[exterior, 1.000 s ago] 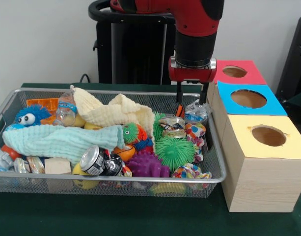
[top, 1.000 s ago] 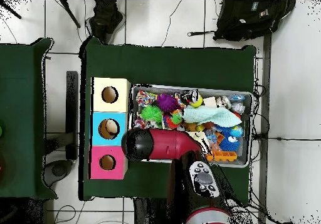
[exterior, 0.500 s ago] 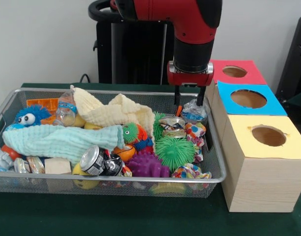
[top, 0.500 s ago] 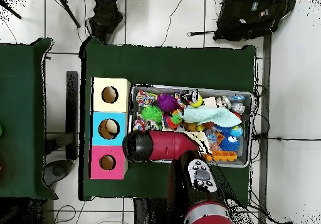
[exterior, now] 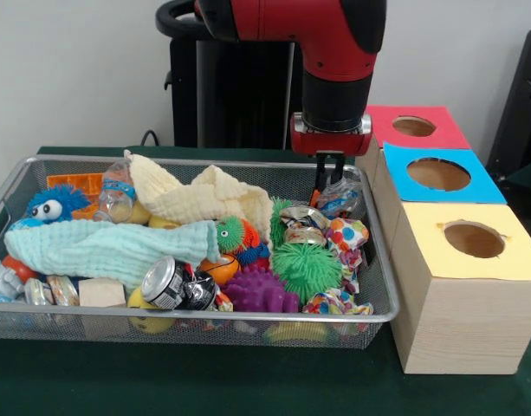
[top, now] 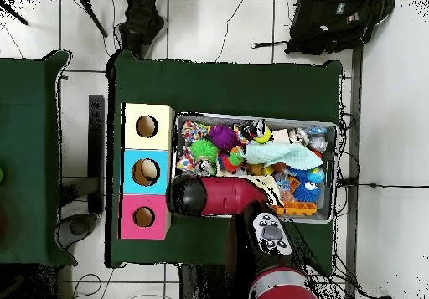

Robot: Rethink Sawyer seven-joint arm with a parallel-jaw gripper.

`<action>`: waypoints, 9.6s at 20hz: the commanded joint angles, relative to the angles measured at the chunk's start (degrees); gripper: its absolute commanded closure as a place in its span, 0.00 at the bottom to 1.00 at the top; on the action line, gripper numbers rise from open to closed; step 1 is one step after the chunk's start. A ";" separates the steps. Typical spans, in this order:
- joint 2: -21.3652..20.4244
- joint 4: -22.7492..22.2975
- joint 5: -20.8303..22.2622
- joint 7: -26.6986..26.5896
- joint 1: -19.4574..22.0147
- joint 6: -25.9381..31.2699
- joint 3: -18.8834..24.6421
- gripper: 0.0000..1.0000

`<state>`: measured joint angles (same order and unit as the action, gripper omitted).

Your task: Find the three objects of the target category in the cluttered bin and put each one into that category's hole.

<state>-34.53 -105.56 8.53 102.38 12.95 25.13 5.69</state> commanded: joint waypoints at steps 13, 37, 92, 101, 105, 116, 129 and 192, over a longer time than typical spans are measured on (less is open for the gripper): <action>-0.89 -2.41 -0.61 6.80 -1.28 -1.32 2.47 1.00; -7.30 2.28 -2.07 4.52 -7.27 8.59 -0.47 1.00; -4.48 17.80 -8.63 9.76 -12.28 24.46 -3.29 1.00; -3.83 14.23 -9.20 8.19 -11.44 21.48 -2.27 1.00; -2.91 13.85 -9.29 7.94 -11.55 20.79 -1.80 1.00; -2.04 10.06 -10.58 10.07 -13.32 17.00 -1.05 1.00; -0.87 8.04 -12.40 12.85 -16.76 13.75 -1.77 1.00; -4.63 9.70 -8.83 3.52 -10.37 17.88 -3.56 0.00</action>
<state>-39.83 -99.22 -2.37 102.38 -0.19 35.58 2.78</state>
